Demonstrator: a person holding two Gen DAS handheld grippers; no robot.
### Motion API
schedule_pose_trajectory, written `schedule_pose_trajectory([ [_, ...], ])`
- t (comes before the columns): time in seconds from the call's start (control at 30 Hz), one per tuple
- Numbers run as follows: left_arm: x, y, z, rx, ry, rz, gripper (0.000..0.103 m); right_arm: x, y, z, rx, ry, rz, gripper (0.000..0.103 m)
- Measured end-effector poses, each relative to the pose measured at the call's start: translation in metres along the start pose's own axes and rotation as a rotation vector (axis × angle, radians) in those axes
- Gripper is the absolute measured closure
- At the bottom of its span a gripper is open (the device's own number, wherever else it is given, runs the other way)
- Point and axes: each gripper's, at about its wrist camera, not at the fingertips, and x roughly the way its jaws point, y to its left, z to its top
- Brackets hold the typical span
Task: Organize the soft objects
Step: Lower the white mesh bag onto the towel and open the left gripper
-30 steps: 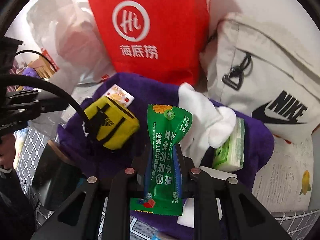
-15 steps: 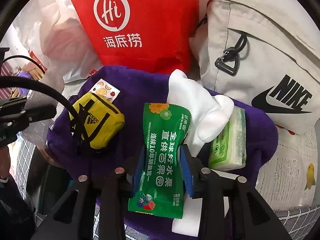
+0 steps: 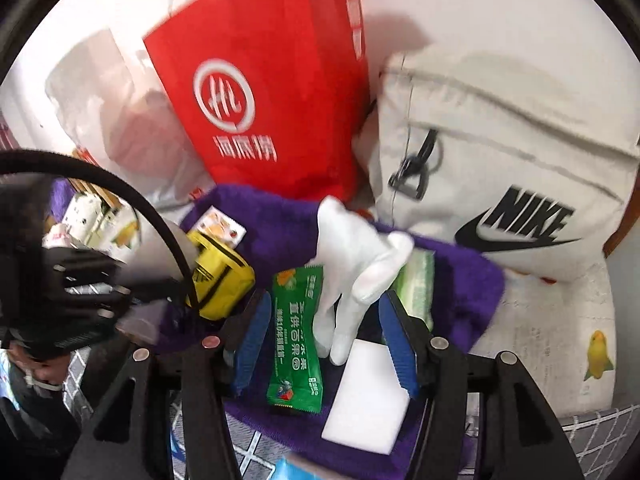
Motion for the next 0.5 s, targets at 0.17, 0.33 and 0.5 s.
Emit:
schedule_pose_trajectory([
  [0.17, 0.017, -0.014, 0.007, 0.025, 0.049, -0.014, 0.091, -0.032, -0.003, 0.002, -0.002, -0.067, -0.024, 0.046],
  [0.33, 0.032, -0.021, 0.019, 0.013, 0.087, -0.035, 0.091, -0.052, -0.011, 0.003, 0.012, -0.104, -0.016, 0.042],
  [0.5, 0.042, -0.031, 0.029, 0.036, 0.109, -0.013, 0.091, -0.060, -0.015, 0.001, 0.023, -0.126, -0.004, 0.040],
])
